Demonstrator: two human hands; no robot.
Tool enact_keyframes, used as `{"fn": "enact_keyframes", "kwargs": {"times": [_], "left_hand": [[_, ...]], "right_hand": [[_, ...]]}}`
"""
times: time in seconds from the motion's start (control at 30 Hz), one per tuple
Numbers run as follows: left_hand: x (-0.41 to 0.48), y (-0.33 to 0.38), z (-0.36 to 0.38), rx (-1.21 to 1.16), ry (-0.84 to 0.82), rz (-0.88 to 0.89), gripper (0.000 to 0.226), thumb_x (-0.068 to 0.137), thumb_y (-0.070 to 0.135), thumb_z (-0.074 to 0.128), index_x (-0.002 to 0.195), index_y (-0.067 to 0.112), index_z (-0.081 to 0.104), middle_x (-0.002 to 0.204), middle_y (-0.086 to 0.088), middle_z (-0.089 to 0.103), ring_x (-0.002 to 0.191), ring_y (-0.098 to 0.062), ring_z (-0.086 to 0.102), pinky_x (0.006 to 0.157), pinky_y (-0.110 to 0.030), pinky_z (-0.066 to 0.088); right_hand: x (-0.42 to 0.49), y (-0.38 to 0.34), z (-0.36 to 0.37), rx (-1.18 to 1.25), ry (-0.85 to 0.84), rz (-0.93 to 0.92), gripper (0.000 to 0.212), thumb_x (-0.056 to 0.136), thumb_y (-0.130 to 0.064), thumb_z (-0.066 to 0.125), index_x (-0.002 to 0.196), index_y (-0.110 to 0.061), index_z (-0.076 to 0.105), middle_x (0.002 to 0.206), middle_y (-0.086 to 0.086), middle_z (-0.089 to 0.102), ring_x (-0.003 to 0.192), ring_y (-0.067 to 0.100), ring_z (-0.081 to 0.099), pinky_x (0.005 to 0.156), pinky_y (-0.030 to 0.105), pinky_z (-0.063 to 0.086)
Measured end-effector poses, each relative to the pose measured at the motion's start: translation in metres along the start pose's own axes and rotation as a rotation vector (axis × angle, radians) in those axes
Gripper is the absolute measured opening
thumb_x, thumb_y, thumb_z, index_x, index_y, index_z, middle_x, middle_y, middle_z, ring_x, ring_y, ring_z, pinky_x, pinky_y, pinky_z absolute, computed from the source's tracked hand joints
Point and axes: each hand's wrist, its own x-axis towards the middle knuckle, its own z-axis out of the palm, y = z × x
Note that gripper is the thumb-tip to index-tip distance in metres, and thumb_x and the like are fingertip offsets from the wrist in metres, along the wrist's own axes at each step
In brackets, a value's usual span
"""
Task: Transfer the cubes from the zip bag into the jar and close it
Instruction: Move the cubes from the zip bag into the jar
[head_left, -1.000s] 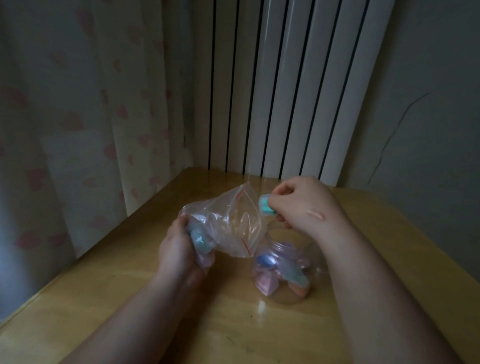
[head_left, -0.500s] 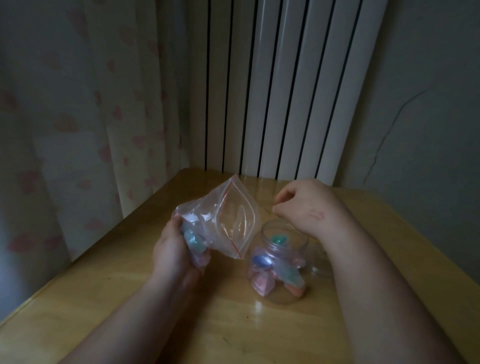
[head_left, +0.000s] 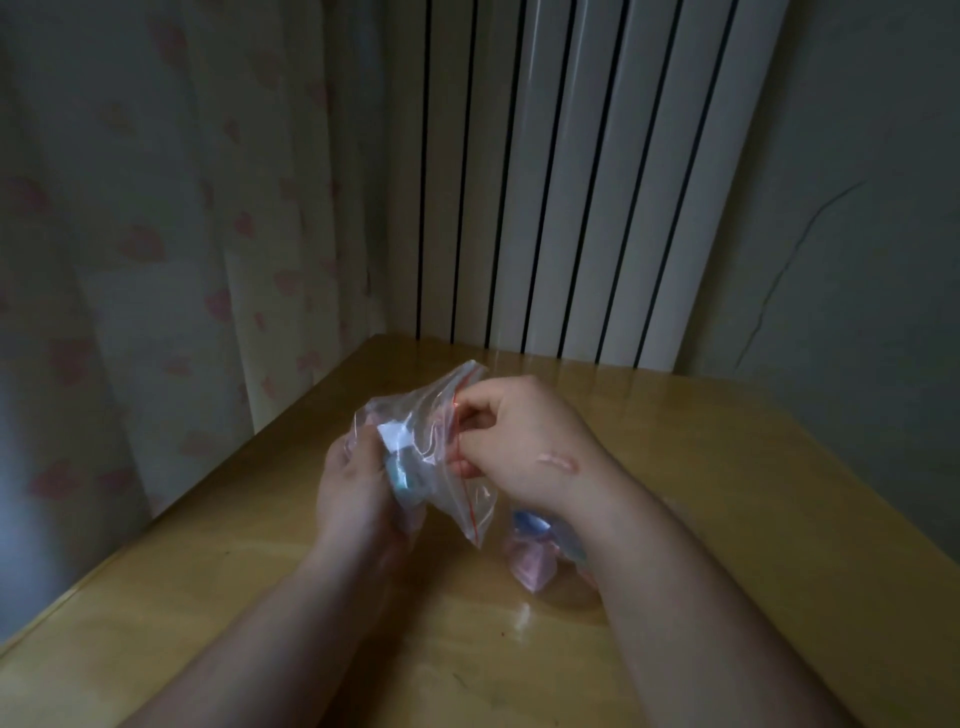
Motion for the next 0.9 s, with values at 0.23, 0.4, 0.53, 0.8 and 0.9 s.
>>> {"fn": "enact_keyframes", "kwargs": {"times": [0.23, 0.4, 0.53, 0.8, 0.9], "left_hand": [[0.004, -0.003, -0.005, 0.105, -0.13, 0.04, 0.034, 0.094, 0.021, 0.065, 0.119, 0.002, 0.055, 0.099, -0.019, 0.063, 0.074, -0.023, 0.065, 0.057, -0.03, 0.053], [0.002, -0.003, -0.003, 0.196, -0.114, 0.137, 0.039, 0.092, 0.035, 0.068, 0.115, 0.006, 0.057, 0.1, -0.016, 0.07, 0.085, -0.027, 0.069, 0.068, -0.035, 0.055], [-0.006, 0.0, 0.003, 0.014, -0.226, 0.106, 0.088, 0.073, 0.065, 0.072, 0.126, -0.001, 0.048, 0.12, -0.031, 0.063, 0.109, -0.047, 0.064, 0.092, -0.065, 0.05], [-0.011, 0.003, 0.004, -0.09, -0.296, 0.073, 0.069, 0.087, 0.052, 0.062, 0.131, 0.001, 0.047, 0.125, -0.037, 0.056, 0.109, -0.045, 0.062, 0.095, -0.057, 0.046], [-0.006, 0.0, 0.0, -0.154, -0.317, -0.013, 0.058, 0.09, 0.037, 0.062, 0.137, 0.007, 0.046, 0.131, -0.028, 0.058, 0.117, -0.041, 0.062, 0.088, -0.048, 0.057]], "right_hand": [[-0.006, -0.003, 0.01, -0.094, -0.154, 0.031, 0.012, 0.08, -0.025, 0.07, 0.069, -0.022, 0.069, 0.071, -0.002, 0.071, 0.071, 0.013, 0.068, 0.074, 0.038, 0.059], [-0.006, -0.005, 0.017, -0.157, -0.181, 0.09, 0.027, 0.08, -0.035, 0.068, 0.061, -0.018, 0.059, 0.06, 0.003, 0.064, 0.058, 0.019, 0.063, 0.054, 0.029, 0.05], [-0.004, -0.005, 0.016, -0.153, -0.14, 0.115, 0.017, 0.08, -0.026, 0.059, 0.065, -0.018, 0.057, 0.066, 0.005, 0.065, 0.058, 0.025, 0.067, 0.048, 0.029, 0.054], [-0.004, 0.0, 0.012, -0.118, -0.098, 0.103, 0.019, 0.086, -0.035, 0.066, 0.093, -0.027, 0.051, 0.091, -0.002, 0.061, 0.078, 0.02, 0.063, 0.06, 0.026, 0.049], [-0.004, 0.001, 0.01, -0.102, -0.049, 0.089, 0.022, 0.085, -0.036, 0.068, 0.087, -0.029, 0.047, 0.081, -0.006, 0.057, 0.063, 0.01, 0.056, 0.045, 0.019, 0.039]]}}
